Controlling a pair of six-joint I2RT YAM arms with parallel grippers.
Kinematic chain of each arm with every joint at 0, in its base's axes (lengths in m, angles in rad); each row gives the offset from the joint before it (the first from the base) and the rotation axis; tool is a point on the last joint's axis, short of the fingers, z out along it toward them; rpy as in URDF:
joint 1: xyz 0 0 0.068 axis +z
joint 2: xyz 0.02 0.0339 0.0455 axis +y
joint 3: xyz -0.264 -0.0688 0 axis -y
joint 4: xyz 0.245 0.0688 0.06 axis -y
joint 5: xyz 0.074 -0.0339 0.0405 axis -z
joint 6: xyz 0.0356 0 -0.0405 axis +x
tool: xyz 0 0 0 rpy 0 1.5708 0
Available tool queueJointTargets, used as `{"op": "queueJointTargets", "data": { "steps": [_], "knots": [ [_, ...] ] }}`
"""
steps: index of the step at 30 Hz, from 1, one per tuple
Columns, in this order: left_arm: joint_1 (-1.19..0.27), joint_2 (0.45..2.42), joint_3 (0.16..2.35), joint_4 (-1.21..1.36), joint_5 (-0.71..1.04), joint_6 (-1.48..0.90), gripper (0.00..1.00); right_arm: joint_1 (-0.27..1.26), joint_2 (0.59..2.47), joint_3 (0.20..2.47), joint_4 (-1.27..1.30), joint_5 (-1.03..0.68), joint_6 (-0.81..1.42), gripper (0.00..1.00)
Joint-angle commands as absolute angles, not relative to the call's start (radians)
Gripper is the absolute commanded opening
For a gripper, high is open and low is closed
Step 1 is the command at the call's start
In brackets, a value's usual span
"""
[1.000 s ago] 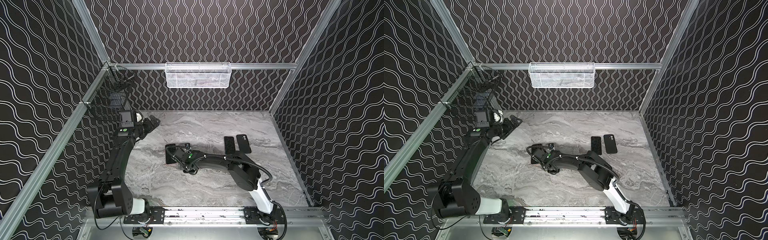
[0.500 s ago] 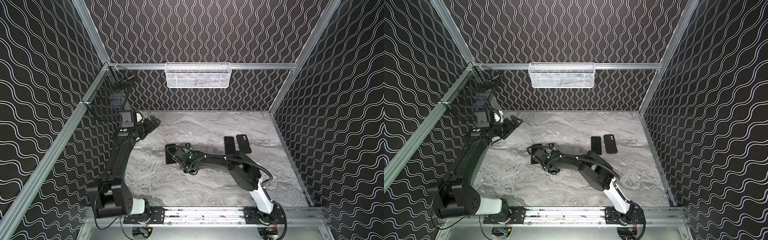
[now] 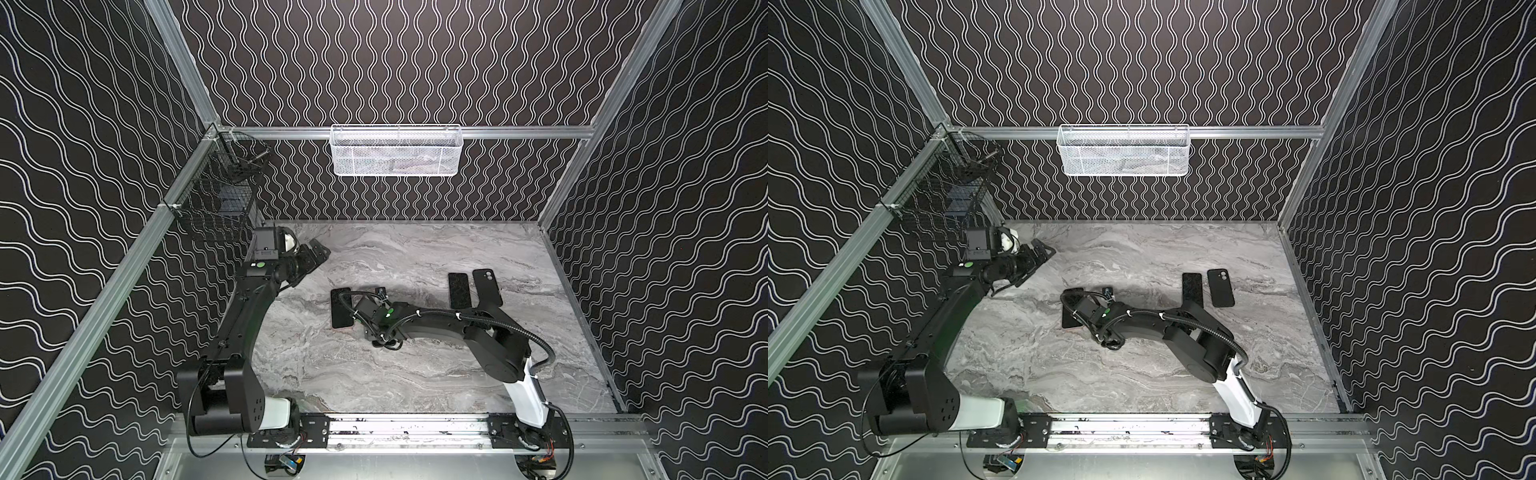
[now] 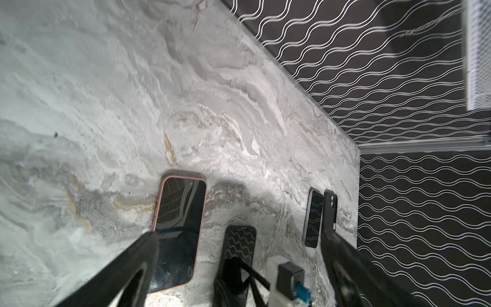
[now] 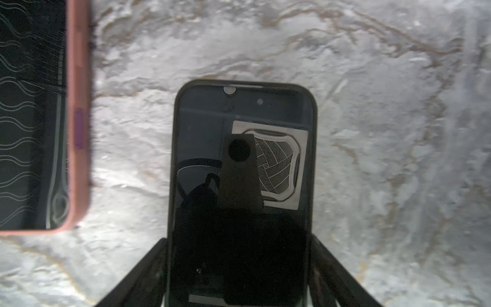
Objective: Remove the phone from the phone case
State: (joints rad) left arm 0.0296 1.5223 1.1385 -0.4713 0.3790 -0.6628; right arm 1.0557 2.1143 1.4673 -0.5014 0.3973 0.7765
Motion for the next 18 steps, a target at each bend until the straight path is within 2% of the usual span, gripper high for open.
{"op": "queueJointTargets", "data": {
  "steps": [1, 13, 18],
  "knots": [
    [0.016, 1.474, 1.091, -0.408, 0.385, -0.697, 0.99, 1.048, 2.069, 1.429, -0.489, 0.381, 0.771, 0.68],
    [-0.026, 1.241, 0.752, -0.264, 0.479, -0.798, 0.99, 1.020, 1.955, 1.297, -0.404, 0.352, 0.707, 0.65],
    [-0.052, 1.214, 0.656, -0.175, 0.522, -0.838, 0.99, 1.016, 1.916, 1.238, -0.352, 0.328, 0.703, 0.64]
  ]
}}
